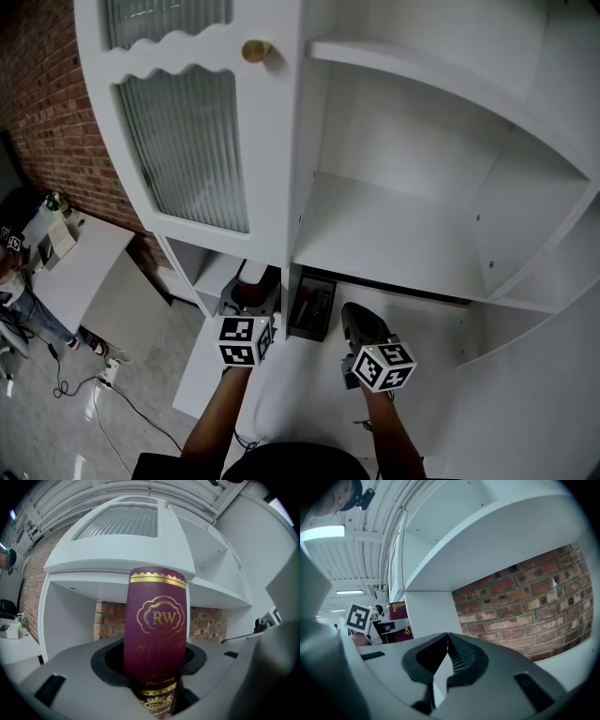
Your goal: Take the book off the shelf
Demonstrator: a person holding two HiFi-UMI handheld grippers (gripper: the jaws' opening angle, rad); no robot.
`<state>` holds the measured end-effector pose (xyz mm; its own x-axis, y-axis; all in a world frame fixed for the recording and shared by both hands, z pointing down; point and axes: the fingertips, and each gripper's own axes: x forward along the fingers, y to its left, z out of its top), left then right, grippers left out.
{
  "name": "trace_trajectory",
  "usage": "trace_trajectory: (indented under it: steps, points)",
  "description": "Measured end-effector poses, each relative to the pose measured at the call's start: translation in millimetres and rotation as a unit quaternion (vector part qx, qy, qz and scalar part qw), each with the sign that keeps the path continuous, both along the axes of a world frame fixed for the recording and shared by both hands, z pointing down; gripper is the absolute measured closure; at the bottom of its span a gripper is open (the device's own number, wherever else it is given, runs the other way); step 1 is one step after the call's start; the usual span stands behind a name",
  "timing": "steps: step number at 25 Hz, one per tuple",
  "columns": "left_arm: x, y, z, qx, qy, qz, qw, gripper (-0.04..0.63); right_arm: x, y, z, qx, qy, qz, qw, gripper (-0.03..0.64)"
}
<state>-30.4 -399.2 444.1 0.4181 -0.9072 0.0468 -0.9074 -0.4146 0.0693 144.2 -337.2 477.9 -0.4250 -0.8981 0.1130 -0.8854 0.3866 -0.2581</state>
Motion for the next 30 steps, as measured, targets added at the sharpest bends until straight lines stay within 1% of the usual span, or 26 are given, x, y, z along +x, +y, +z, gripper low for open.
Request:
trace_trajectory:
  steps: [5,13,19,26,30]
  points:
    - [0,6,0,-0.001,-0.005,-0.001,1.0000,0.362,0,3,-3,0.003,0.001,-0.002,1.000,0.598]
    - [-7,28,0,-0.007,0.005,-0.003,1.0000,0.364,-14,12,-17,0.019,0.010,-0.019,1.000,0.598]
    - [-13,50,-3,-0.009,0.007,-0.004,0.9999,0.364,-24,26,-27,0.027,0.011,-0.030,0.999,0.598]
    - [-25,84,-5,-0.011,0.025,-0.002,0.9996,0.364,-39,50,-34,0.035,0.006,-0.043,0.998,0.598]
    - [-34,101,-4,-0.011,0.023,-0.004,0.9997,0.364,-48,64,-33,0.036,0.004,-0.049,0.998,0.598]
